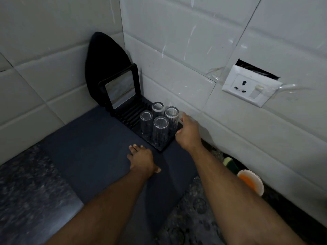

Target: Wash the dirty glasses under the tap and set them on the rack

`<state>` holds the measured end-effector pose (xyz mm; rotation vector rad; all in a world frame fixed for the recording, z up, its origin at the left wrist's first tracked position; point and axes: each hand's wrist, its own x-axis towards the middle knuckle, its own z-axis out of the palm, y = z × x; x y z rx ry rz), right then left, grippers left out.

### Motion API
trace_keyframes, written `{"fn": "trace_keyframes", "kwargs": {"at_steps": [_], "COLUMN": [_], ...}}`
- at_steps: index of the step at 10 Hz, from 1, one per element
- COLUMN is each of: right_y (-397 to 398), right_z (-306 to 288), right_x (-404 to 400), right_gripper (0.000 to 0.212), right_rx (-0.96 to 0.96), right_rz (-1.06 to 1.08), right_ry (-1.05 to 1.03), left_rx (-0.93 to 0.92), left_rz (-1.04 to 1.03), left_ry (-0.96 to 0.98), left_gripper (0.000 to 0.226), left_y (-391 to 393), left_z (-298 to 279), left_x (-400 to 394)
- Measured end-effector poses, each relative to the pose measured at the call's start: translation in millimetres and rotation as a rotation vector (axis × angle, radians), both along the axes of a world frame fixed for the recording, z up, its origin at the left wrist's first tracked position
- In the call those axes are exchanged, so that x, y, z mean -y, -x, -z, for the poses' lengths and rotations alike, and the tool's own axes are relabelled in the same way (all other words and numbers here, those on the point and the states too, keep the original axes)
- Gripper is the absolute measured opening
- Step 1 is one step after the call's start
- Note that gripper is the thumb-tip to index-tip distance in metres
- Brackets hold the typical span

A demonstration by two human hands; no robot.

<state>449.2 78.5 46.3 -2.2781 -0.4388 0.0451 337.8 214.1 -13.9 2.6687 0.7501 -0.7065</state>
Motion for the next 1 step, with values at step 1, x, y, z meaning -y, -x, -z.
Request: {"fn": "trace_keyframes", "kwargs": {"at_steps": [1], "right_y": [36.6], "right_z": [-8.5], "right_x": [14.3], "right_gripper": [0.053], "right_rx": [-0.033], "right_rz": [-0.004], "right_ry": [0.003], "left_rx": [0.051], "left_rz": [0.005], "left_ry": [-0.018], "left_gripper": [0.125], "left_y": [11.6], "left_z": [2.2], "left_x": [1.7]}}
